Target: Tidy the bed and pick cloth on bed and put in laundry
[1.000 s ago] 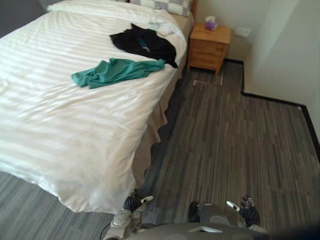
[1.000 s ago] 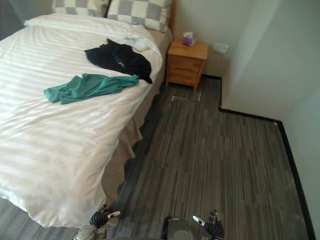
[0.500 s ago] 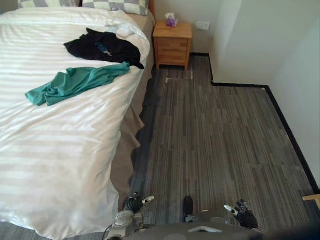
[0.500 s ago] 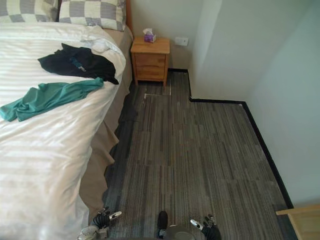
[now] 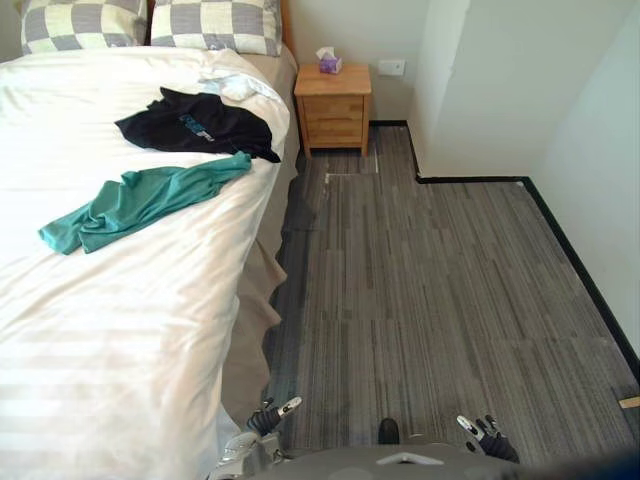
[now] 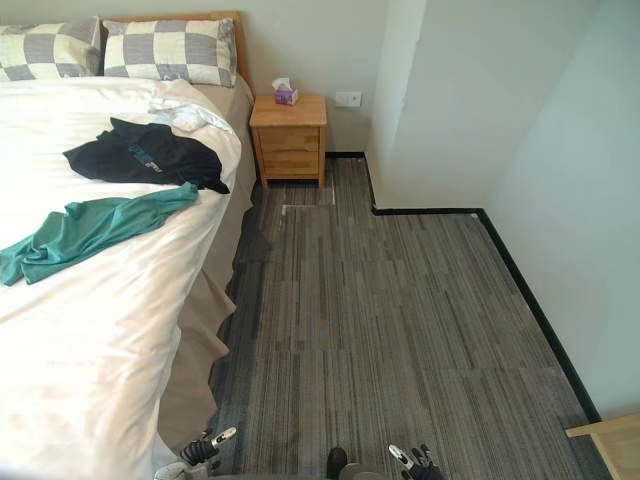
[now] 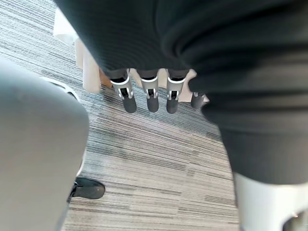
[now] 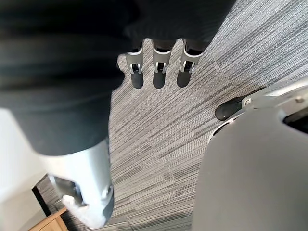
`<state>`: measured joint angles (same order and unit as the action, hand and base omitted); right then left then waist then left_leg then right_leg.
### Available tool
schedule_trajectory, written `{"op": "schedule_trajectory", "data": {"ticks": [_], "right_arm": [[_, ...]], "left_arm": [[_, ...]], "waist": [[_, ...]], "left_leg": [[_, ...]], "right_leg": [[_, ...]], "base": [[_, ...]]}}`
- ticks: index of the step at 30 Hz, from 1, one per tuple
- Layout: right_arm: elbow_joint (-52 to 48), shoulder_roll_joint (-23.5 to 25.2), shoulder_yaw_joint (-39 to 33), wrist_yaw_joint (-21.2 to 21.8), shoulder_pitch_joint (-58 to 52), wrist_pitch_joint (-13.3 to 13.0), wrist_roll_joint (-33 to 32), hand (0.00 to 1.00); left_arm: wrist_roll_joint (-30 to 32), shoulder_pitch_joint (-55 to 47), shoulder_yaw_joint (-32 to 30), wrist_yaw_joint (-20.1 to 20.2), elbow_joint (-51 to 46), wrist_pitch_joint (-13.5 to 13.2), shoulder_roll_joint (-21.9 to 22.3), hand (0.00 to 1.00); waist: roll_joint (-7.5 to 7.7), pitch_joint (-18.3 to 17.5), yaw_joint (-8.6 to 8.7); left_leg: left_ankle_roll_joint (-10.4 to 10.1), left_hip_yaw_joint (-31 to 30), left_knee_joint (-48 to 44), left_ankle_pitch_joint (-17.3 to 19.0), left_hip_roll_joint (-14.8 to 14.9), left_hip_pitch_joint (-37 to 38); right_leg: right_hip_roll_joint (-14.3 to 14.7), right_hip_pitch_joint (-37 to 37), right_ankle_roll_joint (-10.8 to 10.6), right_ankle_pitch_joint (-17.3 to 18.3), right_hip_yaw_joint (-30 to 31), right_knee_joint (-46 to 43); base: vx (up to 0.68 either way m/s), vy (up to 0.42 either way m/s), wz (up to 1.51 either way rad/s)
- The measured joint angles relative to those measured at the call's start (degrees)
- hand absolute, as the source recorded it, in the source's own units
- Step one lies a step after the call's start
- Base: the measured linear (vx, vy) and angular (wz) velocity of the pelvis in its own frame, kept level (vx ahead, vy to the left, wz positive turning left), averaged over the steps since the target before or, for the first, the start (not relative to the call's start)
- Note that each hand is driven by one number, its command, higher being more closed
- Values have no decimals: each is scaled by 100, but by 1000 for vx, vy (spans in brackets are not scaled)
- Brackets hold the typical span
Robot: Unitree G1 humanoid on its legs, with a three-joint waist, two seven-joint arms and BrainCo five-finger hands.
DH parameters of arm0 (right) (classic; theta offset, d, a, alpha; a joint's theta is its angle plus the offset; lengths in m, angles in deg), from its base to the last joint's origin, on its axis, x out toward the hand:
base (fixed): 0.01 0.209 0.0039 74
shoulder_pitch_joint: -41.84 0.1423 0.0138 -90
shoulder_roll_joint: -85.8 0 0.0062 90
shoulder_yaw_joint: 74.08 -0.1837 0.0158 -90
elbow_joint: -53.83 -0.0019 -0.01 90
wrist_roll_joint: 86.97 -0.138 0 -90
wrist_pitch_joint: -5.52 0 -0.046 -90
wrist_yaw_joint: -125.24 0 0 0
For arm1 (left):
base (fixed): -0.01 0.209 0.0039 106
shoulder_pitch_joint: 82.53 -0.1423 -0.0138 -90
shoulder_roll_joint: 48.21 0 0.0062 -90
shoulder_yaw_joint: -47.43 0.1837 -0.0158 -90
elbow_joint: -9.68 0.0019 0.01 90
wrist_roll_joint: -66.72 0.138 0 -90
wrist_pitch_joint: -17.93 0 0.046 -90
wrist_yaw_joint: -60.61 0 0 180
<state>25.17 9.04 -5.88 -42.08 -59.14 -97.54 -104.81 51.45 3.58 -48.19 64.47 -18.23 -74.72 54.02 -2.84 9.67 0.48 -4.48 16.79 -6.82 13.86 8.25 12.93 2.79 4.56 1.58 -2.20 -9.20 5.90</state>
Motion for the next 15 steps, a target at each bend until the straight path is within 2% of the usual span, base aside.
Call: {"op": "schedule_trajectory", "data": {"ticks": [7, 8, 10, 11, 12, 13, 14, 15], "right_arm": [[-101, -13, 177, -159, 14, -6, 28, 0], [-142, -32, 269, -215, 65, -6, 131, 0], [-175, -29, 410, -250, 124, -6, 131, 0], [-250, -49, 508, -292, 108, -7, 129, 0], [-377, -67, 635, -329, 78, 4, 127, 0], [-432, -79, 678, -340, 80, 8, 124, 0], [-567, -92, 703, -368, 129, 12, 120, 0], [-579, -84, 707, -376, 188, 14, 119, 0]], "left_arm": [[-165, -97, -11, 123, -5, -507, 20, 0], [-231, -101, -33, 193, -23, -680, 27, 0], [-276, -114, -185, 235, -129, -742, 29, 0], [-353, -185, -331, 242, -290, -800, 62, 0], [-378, -223, -444, 244, -381, -802, 119, 0], [-378, -240, -457, 248, -416, -802, 124, 0], [-388, -261, -474, 260, -474, -804, 142, 0], [-403, -262, -468, 265, -491, -808, 162, 0]], "waist": [[0, 43, -18], [33, 64, -55], [113, 143, -85], [110, 172, -102], [28, 222, -111], [32, 240, -115], [18, 275, -137], [16, 271, -168]], "left_leg": [[-44, 11, -81, -20, 96, -226], [-99, 153, -520, 16, 175, -442], [-98, 269, -1339, 15, 292, -751], [-20, 323, -2544, -32, 565, -1210], [237, 277, -3642, -320, 857, -1597], [268, 264, -4012, -454, 928, -1750], [229, 110, -4618, -377, 949, -2040], [235, 112, -4633, -104, 847, -2120]], "right_leg": [[10, -124, 30, 117, -304, -15], [-25, -239, 44, 268, -346, -213], [-110, -264, 68, 445, -435, -453], [-149, -228, 135, 628, -593, -684], [-128, -141, 170, 803, -612, -883], [-124, -102, 196, 873, -548, -959], [-131, 17, 252, 1005, -379, -1139], [-188, 63, 239, 1082, -245, -1213]], "base": [[55, 0, 9], [60, -11, -2], [69, -38, -1], [111, -46, -1], [134, -24, -5], [199, 23, -14], [256, 58, -32], [278, 66, -47]]}}
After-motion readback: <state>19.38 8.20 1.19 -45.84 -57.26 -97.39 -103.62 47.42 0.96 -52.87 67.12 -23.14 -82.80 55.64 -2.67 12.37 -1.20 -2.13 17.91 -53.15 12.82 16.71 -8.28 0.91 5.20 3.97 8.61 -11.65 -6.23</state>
